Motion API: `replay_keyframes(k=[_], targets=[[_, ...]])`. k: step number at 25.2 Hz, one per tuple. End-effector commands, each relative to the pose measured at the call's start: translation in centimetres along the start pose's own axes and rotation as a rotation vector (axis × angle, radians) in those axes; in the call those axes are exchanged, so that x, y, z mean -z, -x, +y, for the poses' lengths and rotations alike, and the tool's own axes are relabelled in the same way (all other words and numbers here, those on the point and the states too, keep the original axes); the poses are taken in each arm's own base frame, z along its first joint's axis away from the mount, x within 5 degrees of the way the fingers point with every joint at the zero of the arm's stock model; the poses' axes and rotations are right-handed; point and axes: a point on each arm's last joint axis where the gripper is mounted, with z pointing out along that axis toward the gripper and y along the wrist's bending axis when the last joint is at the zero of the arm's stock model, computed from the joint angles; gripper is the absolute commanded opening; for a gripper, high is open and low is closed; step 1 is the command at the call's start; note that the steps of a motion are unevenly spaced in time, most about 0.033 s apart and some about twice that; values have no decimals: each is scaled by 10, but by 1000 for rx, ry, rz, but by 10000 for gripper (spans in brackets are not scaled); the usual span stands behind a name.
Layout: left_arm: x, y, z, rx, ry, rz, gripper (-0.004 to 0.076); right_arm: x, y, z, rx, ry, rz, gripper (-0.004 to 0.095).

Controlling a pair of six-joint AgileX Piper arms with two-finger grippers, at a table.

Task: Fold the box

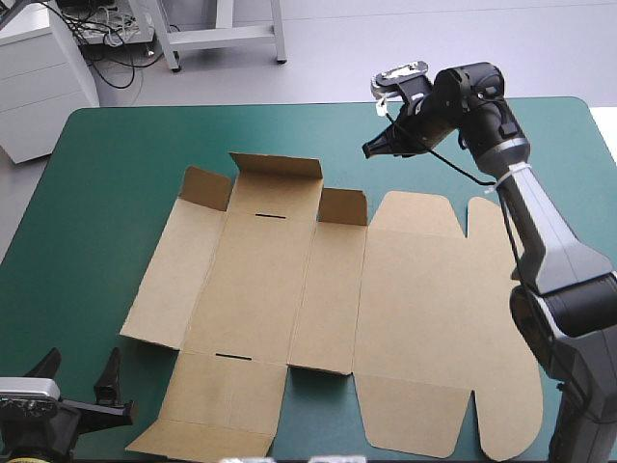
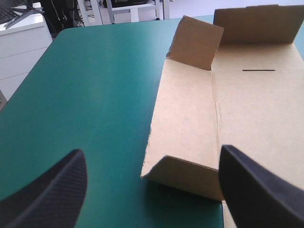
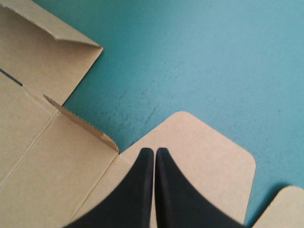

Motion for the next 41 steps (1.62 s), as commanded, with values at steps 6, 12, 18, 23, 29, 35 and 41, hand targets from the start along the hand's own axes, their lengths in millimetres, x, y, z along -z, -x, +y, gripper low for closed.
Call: replay_keyframes(k=[6, 12, 18, 23, 29, 35, 41], targets=[[6, 12, 0, 12, -1, -103, 560, 63, -50, -11, -55, -53, -63, -4], [-5, 29, 2, 5, 5, -26, 560, 91, -105, -20, -99, -121, -103, -4], [-17, 84, 6, -11, 21, -35, 560, 118, -163, -27, -174, -221, -166, -4], [-34, 132, 14, -76, 72, -5, 560, 134, -212, -23, -230, -255, -195, -4], [-103, 171, 21, -139, 70, 325, 560, 143, -273, 9, -214, -224, -335, -4], [-164, 156, 23, -181, 29, 554, 560, 148, -319, 29, -168, -216, -336, -4], [-216, 123, 46, -58, -73, 740, 560, 176, -348, 52, -144, -204, -482, -4]])
